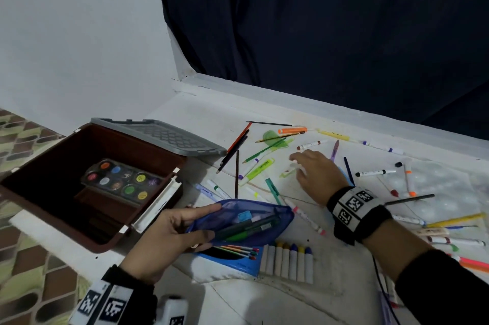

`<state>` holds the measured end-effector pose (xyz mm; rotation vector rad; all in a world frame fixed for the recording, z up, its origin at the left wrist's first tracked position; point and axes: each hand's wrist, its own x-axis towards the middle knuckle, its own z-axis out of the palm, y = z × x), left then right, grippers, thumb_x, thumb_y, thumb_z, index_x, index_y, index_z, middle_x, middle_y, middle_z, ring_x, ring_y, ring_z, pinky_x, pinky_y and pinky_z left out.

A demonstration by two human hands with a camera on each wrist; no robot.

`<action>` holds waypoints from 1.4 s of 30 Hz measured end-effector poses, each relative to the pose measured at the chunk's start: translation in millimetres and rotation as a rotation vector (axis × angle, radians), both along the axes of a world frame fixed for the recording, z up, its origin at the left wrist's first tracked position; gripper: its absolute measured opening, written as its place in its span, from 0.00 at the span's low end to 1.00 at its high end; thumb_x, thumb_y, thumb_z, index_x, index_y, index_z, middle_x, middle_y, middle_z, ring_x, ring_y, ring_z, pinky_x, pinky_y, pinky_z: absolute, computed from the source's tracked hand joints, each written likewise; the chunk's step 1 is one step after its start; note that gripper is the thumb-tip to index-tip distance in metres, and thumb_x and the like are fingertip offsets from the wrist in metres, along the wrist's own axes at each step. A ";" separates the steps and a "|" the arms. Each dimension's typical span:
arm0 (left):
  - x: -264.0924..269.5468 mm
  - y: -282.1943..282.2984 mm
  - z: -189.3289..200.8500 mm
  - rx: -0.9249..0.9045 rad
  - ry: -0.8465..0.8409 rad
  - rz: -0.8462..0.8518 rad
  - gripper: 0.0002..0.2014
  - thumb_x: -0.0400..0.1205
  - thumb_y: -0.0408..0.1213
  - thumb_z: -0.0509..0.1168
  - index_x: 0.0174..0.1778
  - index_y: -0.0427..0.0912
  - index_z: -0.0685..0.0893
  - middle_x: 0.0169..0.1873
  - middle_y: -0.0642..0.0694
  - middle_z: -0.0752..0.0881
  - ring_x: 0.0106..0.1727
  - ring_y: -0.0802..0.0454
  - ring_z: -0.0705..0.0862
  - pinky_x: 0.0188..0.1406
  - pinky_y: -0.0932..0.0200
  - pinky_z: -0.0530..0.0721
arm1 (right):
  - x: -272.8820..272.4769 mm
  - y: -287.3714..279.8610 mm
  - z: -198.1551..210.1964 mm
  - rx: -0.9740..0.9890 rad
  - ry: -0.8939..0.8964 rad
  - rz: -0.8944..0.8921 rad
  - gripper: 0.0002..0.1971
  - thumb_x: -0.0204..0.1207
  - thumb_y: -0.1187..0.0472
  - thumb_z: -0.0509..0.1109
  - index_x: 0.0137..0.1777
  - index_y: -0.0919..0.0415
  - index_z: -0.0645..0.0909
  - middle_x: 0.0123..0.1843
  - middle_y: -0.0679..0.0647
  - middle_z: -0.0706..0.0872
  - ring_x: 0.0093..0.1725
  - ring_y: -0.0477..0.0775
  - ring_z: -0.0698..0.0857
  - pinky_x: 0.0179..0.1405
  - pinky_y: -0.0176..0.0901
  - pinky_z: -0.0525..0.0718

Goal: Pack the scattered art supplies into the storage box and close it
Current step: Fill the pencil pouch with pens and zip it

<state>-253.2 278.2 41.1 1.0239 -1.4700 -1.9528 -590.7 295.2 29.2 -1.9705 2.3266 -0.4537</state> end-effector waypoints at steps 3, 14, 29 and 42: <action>5.0 1.4 0.8 -0.009 -0.018 0.015 0.23 0.76 0.16 0.68 0.59 0.46 0.92 0.55 0.40 0.92 0.57 0.42 0.91 0.44 0.60 0.91 | -8.0 -12.8 -16.4 0.211 0.034 -0.022 0.26 0.83 0.64 0.58 0.81 0.52 0.65 0.80 0.54 0.70 0.78 0.57 0.68 0.74 0.55 0.71; 9.5 1.0 2.5 0.043 -0.045 0.093 0.15 0.84 0.26 0.64 0.62 0.40 0.90 0.56 0.34 0.91 0.60 0.36 0.89 0.55 0.46 0.87 | 12.8 -31.5 -17.5 0.351 0.417 0.054 0.19 0.80 0.69 0.59 0.67 0.54 0.80 0.66 0.54 0.80 0.67 0.59 0.78 0.63 0.50 0.76; -4.8 -0.3 4.0 0.064 -0.019 0.006 0.20 0.82 0.21 0.65 0.61 0.47 0.91 0.58 0.40 0.91 0.61 0.43 0.89 0.50 0.57 0.91 | 60.7 18.0 36.4 -0.500 -0.525 0.186 0.10 0.86 0.43 0.51 0.64 0.40 0.64 0.45 0.50 0.92 0.40 0.55 0.91 0.39 0.57 0.90; -25.4 -9.3 13.8 0.108 0.082 -0.040 0.25 0.79 0.15 0.63 0.68 0.41 0.85 0.61 0.39 0.90 0.64 0.43 0.88 0.52 0.57 0.90 | 79.1 33.9 32.3 -0.185 -0.083 0.511 0.14 0.85 0.51 0.61 0.66 0.50 0.82 0.56 0.46 0.85 0.53 0.45 0.81 0.50 0.39 0.80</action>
